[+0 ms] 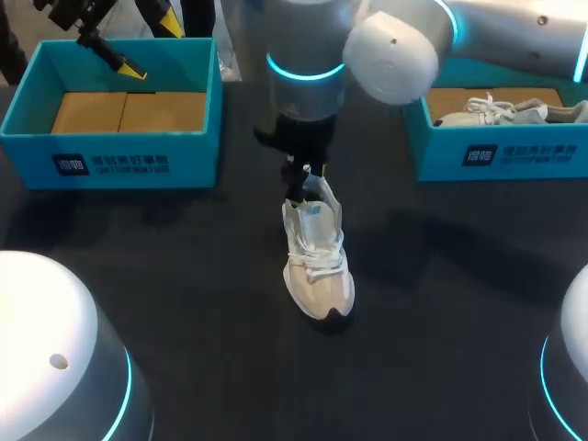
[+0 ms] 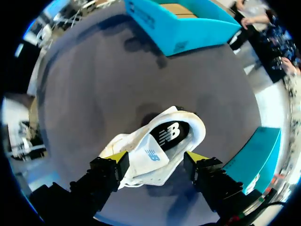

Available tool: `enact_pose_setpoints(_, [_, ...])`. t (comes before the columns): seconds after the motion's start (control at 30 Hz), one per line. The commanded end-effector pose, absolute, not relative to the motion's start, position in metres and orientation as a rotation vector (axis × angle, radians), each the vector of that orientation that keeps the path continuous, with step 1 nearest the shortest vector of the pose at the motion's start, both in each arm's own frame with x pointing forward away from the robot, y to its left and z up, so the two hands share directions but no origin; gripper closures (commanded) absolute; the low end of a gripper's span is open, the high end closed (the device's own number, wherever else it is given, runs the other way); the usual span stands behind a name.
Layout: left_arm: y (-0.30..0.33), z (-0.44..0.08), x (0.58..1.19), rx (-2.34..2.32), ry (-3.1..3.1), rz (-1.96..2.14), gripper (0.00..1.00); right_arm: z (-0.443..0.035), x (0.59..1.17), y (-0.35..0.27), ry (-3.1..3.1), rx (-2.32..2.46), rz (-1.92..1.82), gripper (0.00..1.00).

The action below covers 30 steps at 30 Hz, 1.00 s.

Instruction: Take the shoe out of the shoebox, open the shoe tongue, remove and reinsert the insole, then place the shoe into the shoebox

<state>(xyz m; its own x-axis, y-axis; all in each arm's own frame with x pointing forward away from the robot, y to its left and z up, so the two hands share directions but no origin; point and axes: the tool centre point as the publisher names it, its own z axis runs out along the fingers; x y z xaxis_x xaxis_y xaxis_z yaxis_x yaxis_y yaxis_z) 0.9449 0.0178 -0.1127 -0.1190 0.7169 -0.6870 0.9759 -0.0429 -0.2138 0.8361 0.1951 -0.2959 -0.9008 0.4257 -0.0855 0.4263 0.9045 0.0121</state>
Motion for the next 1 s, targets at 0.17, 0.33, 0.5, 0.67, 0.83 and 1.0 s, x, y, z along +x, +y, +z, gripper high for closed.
enact_pose_setpoints(0.17, [0.018, -0.113, 0.944, 1.788, 1.872, -0.955, 0.00, -0.294, 0.838, 0.204, 2.988, 0.543, -0.147, 0.00])
enact_pose_setpoints(0.33, [0.018, -0.113, 0.944, 1.788, 1.872, -0.955, 0.00, -0.294, 0.838, 0.204, 2.988, 0.543, -0.147, 0.00])
enact_pose_setpoints(0.5, [0.018, -0.113, 0.944, 1.788, 1.872, -0.955, 0.00, -0.294, 0.838, 0.204, 2.988, 0.543, -0.147, 0.00])
enact_pose_setpoints(0.67, [0.018, -0.113, 0.944, 1.788, 1.872, -0.955, 0.00, -0.294, 0.838, 0.204, 2.988, 0.543, -0.147, 0.00])
enact_pose_setpoints(0.83, [0.018, -0.113, 0.944, 1.788, 1.872, -0.955, 0.00, -0.295, 0.841, 0.196, 2.993, 0.510, -0.124, 0.00])
enact_pose_setpoints(1.0, [0.018, -0.113, 0.944, 1.788, 1.872, -0.955, 0.00, -0.291, 0.852, 0.184, 3.017, 0.370, -0.149, 0.00])
